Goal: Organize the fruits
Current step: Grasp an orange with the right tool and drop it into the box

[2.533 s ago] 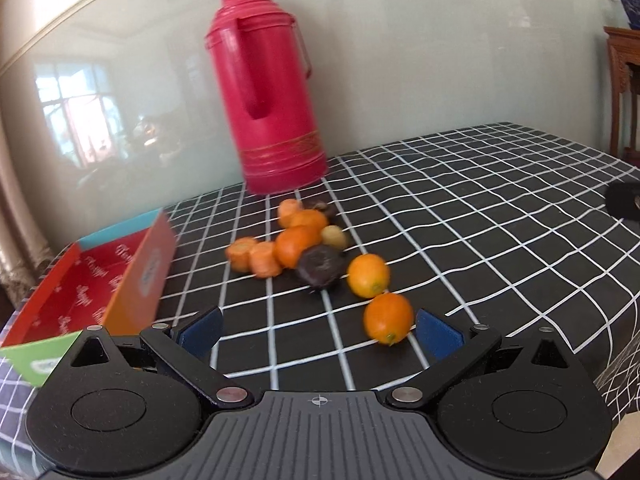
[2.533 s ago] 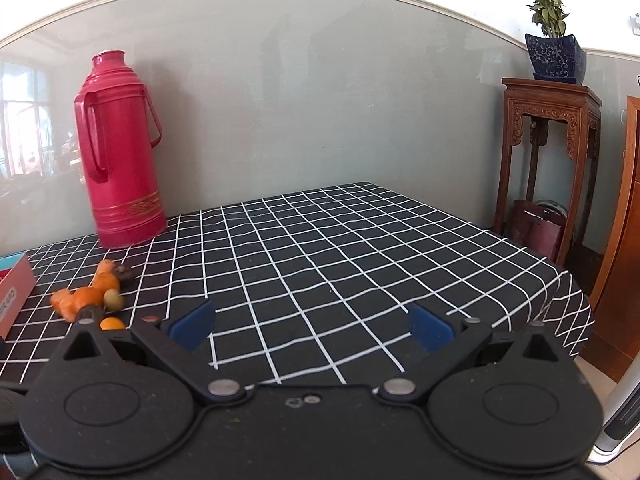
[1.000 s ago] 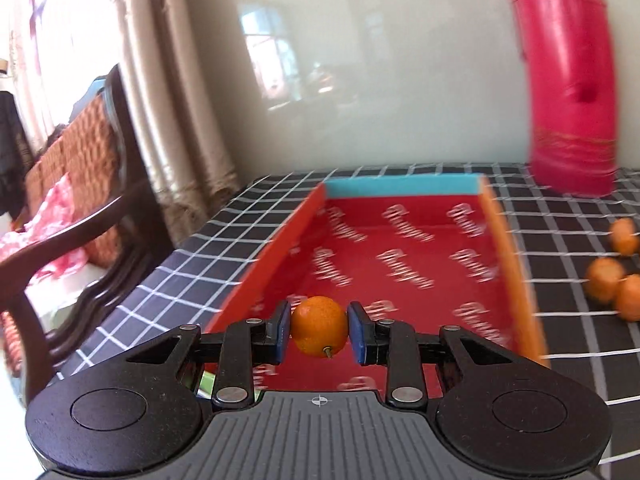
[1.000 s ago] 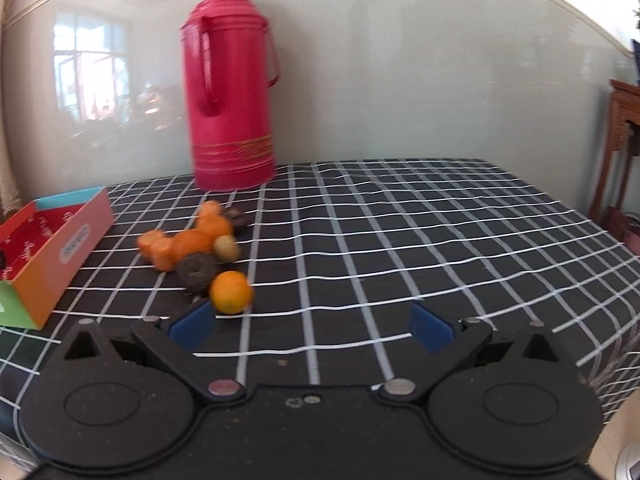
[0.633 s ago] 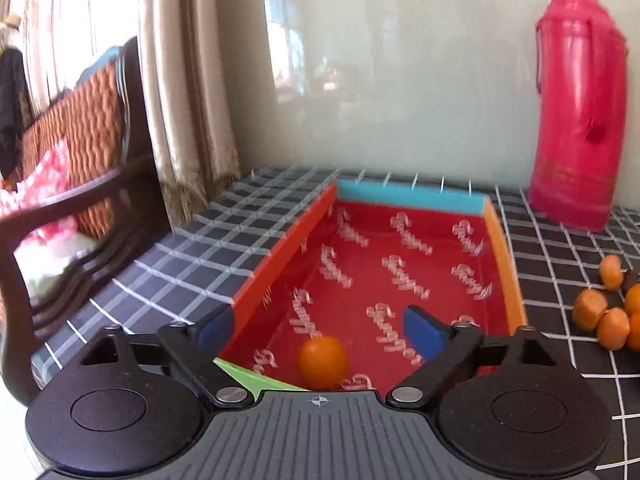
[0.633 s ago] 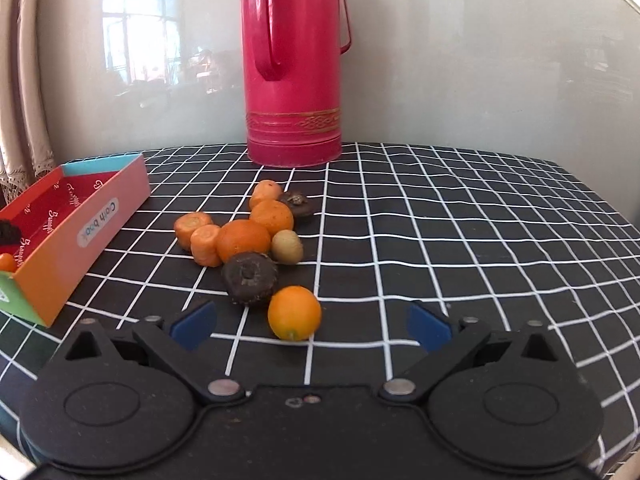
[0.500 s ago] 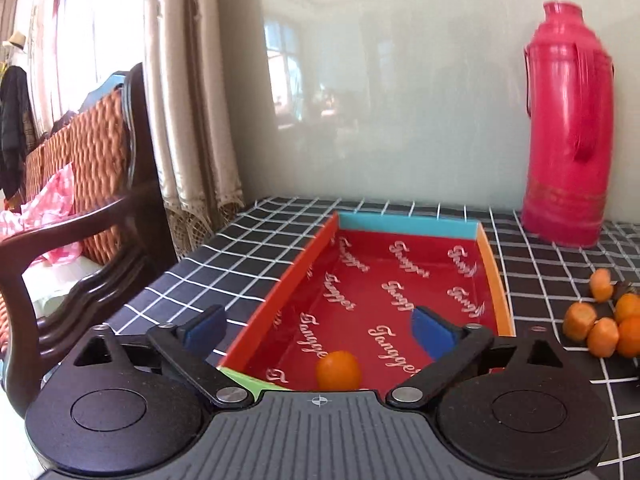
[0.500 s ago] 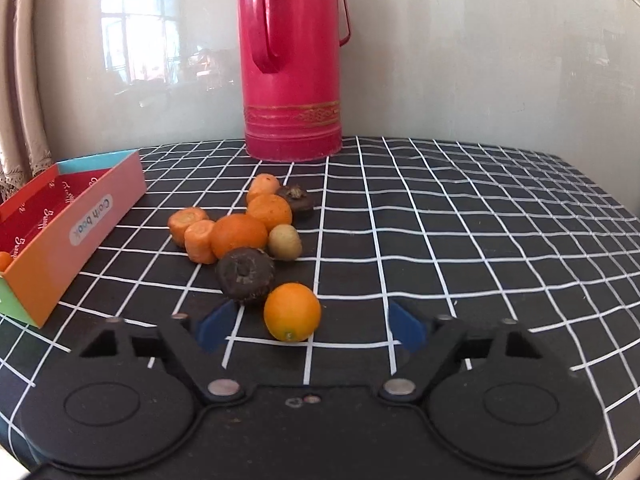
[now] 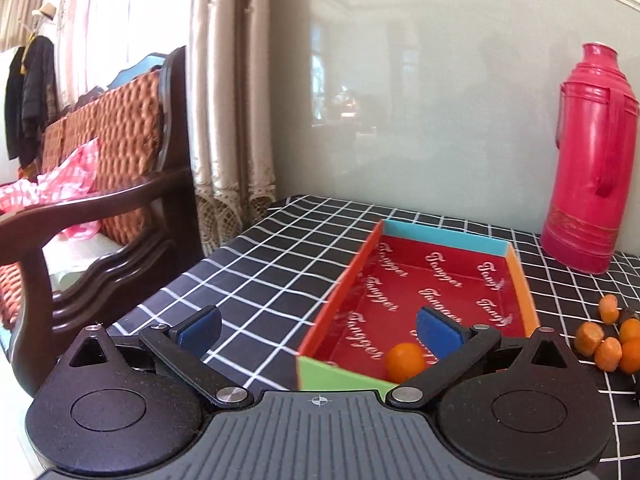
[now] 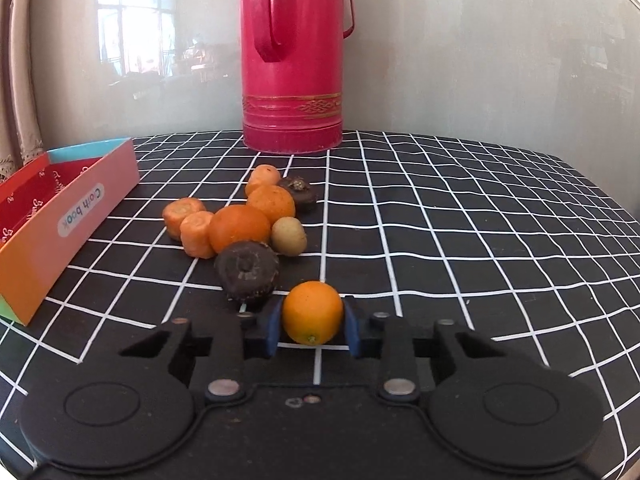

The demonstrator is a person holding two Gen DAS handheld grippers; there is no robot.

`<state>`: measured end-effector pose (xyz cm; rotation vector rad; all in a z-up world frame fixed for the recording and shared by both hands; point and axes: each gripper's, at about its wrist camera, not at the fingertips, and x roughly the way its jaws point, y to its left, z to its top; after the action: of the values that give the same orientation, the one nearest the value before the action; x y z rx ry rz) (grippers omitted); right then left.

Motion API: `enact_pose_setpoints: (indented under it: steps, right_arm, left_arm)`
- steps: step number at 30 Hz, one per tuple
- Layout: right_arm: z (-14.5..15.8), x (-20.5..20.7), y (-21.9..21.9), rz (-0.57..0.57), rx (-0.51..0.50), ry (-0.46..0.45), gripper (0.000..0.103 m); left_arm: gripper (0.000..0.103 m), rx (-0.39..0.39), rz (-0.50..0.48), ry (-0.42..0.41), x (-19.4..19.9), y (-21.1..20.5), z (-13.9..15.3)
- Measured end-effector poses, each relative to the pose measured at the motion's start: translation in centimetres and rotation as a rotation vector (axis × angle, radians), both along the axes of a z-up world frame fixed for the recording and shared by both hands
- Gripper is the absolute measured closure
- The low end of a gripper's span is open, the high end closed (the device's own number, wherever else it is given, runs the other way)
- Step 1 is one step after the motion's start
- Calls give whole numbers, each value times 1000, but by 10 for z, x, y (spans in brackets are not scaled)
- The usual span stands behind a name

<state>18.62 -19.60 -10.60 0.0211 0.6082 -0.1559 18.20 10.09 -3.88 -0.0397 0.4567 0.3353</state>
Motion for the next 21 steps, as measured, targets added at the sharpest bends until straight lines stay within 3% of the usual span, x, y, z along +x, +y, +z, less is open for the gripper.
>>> enact_pose_setpoints:
  steps: [5, 11, 15, 21]
  right_arm:
    - [4, -4, 8, 7, -23, -28, 79]
    - [18, -11, 15, 47, 46, -99, 79]
    - [31, -9, 39, 146, 74, -157, 79]
    - [46, 6, 101, 360, 64, -189, 79]
  left_arm:
    - [0, -45, 56, 22, -3, 22, -4]
    - [0, -71, 150, 20, -9, 50, -7]
    - [0, -95, 189, 42, -10, 68, -14]
    - [0, -73, 221, 54, -15, 85, -22]
